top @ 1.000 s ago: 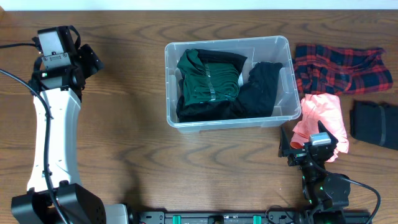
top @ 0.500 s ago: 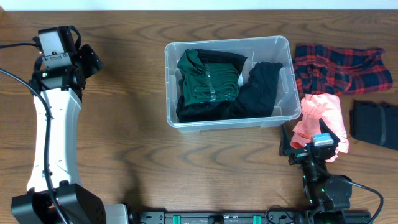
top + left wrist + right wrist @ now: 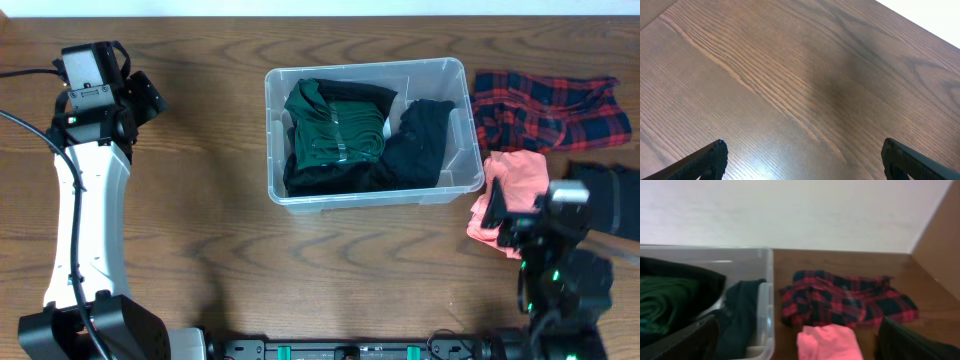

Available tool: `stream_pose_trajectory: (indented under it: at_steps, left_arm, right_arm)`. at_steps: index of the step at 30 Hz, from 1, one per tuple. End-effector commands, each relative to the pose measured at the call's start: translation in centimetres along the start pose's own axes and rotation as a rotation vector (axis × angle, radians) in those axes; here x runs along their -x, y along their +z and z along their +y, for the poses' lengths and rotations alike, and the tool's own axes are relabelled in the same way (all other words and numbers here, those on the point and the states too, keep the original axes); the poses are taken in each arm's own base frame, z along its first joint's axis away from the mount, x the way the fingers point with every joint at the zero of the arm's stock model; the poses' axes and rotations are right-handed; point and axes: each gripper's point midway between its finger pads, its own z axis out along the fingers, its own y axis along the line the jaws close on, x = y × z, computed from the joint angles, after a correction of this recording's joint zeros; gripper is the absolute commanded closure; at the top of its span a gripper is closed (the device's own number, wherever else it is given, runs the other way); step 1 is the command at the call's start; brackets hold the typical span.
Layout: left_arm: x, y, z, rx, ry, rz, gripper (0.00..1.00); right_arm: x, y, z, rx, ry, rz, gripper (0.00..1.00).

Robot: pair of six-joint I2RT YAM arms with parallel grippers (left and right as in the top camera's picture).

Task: Pack container
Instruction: 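Reach the right gripper to the folded black cloth and grasp it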

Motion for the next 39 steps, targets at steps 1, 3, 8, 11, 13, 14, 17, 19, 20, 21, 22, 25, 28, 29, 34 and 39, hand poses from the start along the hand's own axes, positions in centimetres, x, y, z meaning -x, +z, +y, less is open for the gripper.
stream_pose_trajectory:
  at_steps: [1,3,8,11,13,14,17,19,20,21,22,25,28,29,34,39]
  left_arm:
    - [0.3,-0.2,0.3,0.012,-0.003,-0.010,0.02]
    - [0.3,-0.2,0.3,0.012,-0.003,-0.010,0.02]
    - [0.3,-0.2,0.3,0.012,-0.003,-0.010,0.02]
    - [0.3,-0.2,0.3,0.012,-0.002,-0.010,0.02]
    - [0.3,-0.2,0.4,0.012,-0.003,-0.010,0.02]
    - [0.3,-0.2,0.4,0.012,-0.003,-0.009,0.02]
    - [0.3,-0.2,0.3,0.012,-0.003,-0.010,0.02]
    - [0.3,-0.2,0.4,0.012,-0.003,-0.010,0.02]
    - [0.3,-0.2,0.4,0.012,-0.003,-0.009,0.02]
    - [0.3,-0.2,0.4,0.012,-0.003,-0.009,0.02]
    - [0.3,-0.2,0.4,0.012,-0.003,-0.009,0.02]
    - [0.3,-0.2,0.4,0.012,-0.003,-0.009,0.02]
    - [0.3,-0.2,0.4,0.012,-0.003,-0.009,0.02]
    - [0.3,-0.2,0.4,0.012,-0.003,-0.009,0.02]
    - [0.3,-0.2,0.4,0.012,-0.002,-0.009,0.02]
    - [0.3,-0.2,0.4,0.012,-0.003,-0.009,0.02]
  right_arm:
    - [1.3,1.7,-1.3,-0.055,0.014,0.071,0.01]
    - [1.5,2.9,-1.8,-0.053,0.016,0.128,0.01]
    - [0.7,6.2,-3.6,-0.027,0.082,0.274,0.01]
    - [-0.2,7.6,-4.4,-0.002,0.135,0.332,0.01]
    - [-1.0,8.2,-4.2,0.026,0.186,0.361,0.01]
    - [-1.1,8.4,-3.9,0.044,0.211,0.365,0.01]
    - [-0.3,8.7,-2.6,0.122,0.246,0.337,0.01]
    - [-0.1,8.8,-3.0,0.108,0.241,0.326,0.01]
    - [-0.1,8.8,-3.3,0.089,0.239,0.324,0.01]
    - [-0.2,8.9,-3.8,0.068,0.239,0.324,0.01]
    - [-0.4,8.8,-4.4,0.038,0.253,0.329,0.01]
    - [-1.6,8.3,-7.8,-0.153,0.380,0.357,0.01]
    - [-3.4,7.1,-11.9,-0.369,0.507,0.381,0.01]
    - [-3.9,6.5,-13.1,-0.423,0.544,0.388,0.01]
    - [-6.5,3.4,-17.2,-0.600,0.705,0.430,0.04]
    - [-8.3,1.7,-20.8,-0.723,0.799,0.427,0.04]
